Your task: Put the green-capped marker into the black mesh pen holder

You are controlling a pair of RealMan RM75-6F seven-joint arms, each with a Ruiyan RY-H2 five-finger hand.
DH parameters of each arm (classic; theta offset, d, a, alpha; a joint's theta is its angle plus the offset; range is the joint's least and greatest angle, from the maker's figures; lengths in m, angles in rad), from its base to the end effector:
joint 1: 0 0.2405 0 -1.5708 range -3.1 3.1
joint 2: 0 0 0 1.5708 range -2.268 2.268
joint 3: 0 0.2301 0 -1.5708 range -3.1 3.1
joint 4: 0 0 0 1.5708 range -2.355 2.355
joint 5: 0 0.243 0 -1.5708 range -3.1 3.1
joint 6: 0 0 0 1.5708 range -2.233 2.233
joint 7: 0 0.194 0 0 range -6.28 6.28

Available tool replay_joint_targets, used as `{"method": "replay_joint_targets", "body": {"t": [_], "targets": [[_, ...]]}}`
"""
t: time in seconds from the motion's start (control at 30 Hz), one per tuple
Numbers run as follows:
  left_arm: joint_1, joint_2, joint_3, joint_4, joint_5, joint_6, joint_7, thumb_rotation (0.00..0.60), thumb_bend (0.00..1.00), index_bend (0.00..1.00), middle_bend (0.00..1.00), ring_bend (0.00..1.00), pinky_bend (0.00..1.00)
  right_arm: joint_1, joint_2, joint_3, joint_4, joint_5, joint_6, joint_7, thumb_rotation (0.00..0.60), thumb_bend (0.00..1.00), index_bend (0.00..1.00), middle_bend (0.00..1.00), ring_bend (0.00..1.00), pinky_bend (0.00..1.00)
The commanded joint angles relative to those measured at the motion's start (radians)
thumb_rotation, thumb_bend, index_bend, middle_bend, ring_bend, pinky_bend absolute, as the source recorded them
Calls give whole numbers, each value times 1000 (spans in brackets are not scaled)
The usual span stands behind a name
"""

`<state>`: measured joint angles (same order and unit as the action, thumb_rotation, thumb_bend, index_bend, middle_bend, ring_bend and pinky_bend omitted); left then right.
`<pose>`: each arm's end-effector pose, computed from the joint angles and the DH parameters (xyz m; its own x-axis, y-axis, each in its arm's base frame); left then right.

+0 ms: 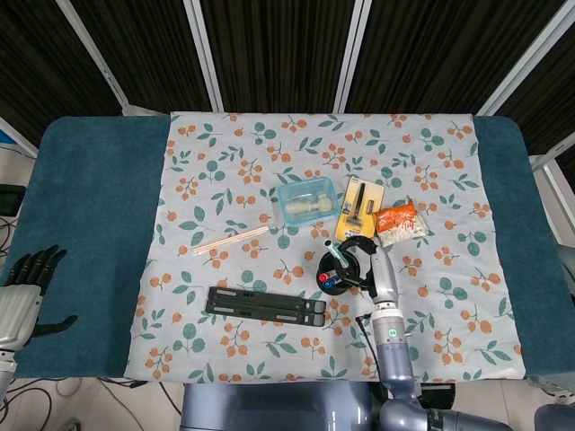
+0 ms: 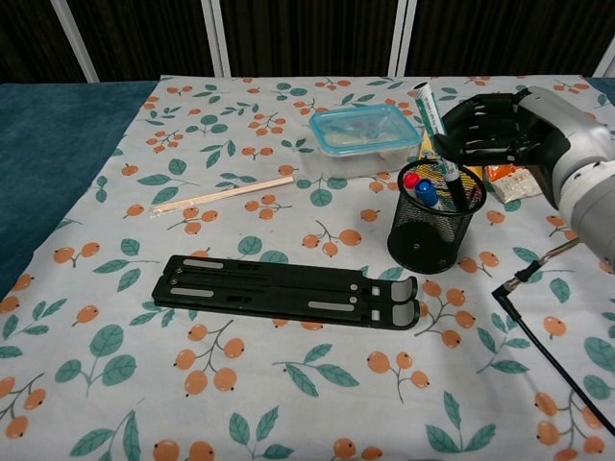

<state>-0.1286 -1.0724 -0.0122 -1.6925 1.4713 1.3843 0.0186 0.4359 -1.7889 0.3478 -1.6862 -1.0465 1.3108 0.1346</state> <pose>-0.2938 0.2327 0.1001 0.3819 0.1265 0.9155 0.9238 -0.0240 -0.3821 -0.1037 -0.3301 -0.0451 -0.5643 -0.0748 0.8222 -0.8253 0.0762 -0.5595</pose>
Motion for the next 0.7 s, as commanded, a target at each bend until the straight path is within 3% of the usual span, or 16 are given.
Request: {"method": "replay_joint_targets", "body": {"t": [0.03, 0.43, 0.7], "targets": [[0, 0, 0, 0, -1, -1, -1, 600, 33, 0, 0, 0, 0, -1, 0, -1, -2, -4, -3, -4, 600, 478, 529, 374, 170, 226], [-1, 2, -1, -1, -1, -1, -4, 600, 32, 0, 0, 0, 0, -9, 17, 0, -24, -6, -17, -24, 600, 390, 295, 179, 90, 206], [-1, 2, 0, 0, 1, 1, -4, 600, 32, 0, 0, 0, 0, -32, 86, -18, -77, -62, -6, -37, 600, 357, 273, 155, 77, 194]]}}
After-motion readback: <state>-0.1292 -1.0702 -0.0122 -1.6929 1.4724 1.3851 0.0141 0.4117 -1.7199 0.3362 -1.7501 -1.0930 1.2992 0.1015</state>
